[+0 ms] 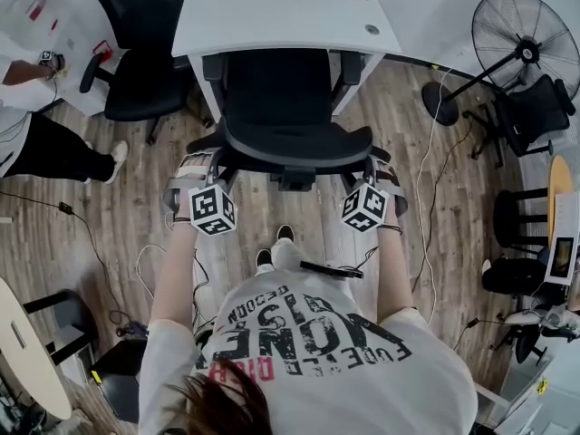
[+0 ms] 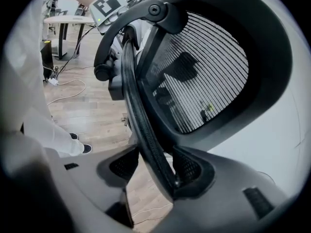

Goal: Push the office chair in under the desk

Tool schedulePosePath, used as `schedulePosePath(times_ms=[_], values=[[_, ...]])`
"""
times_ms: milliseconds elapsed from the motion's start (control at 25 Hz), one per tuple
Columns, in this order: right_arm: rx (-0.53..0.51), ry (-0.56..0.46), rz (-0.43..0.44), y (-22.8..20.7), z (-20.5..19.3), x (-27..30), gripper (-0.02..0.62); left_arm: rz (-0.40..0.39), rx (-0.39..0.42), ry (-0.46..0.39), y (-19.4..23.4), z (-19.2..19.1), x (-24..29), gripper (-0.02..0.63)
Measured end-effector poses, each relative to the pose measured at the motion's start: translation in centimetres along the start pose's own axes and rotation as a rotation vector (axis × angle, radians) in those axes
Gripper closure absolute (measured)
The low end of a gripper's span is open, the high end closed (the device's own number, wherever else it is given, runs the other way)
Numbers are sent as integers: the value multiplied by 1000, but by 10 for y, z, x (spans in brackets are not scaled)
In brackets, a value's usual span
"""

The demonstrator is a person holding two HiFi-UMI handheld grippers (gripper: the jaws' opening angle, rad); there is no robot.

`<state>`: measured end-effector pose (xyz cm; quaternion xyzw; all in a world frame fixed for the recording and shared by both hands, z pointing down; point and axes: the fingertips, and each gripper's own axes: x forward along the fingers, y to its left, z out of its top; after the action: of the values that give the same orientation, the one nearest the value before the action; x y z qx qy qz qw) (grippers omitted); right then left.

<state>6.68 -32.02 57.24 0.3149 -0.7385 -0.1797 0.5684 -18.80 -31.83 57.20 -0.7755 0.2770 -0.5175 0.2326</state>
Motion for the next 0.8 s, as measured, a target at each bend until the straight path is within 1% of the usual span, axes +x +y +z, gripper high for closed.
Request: schedulePosePath(times_ms=[520, 640, 800], values=[[-13, -12, 10, -35, 3, 34, 391, -17, -36, 42, 32, -5, 34, 413], [-20, -16, 8, -42, 4, 42, 391, -13, -36, 41, 38, -5, 40, 413], [-26, -18, 14, -49, -4, 45, 390, 6, -20, 26, 39, 4, 42, 415]])
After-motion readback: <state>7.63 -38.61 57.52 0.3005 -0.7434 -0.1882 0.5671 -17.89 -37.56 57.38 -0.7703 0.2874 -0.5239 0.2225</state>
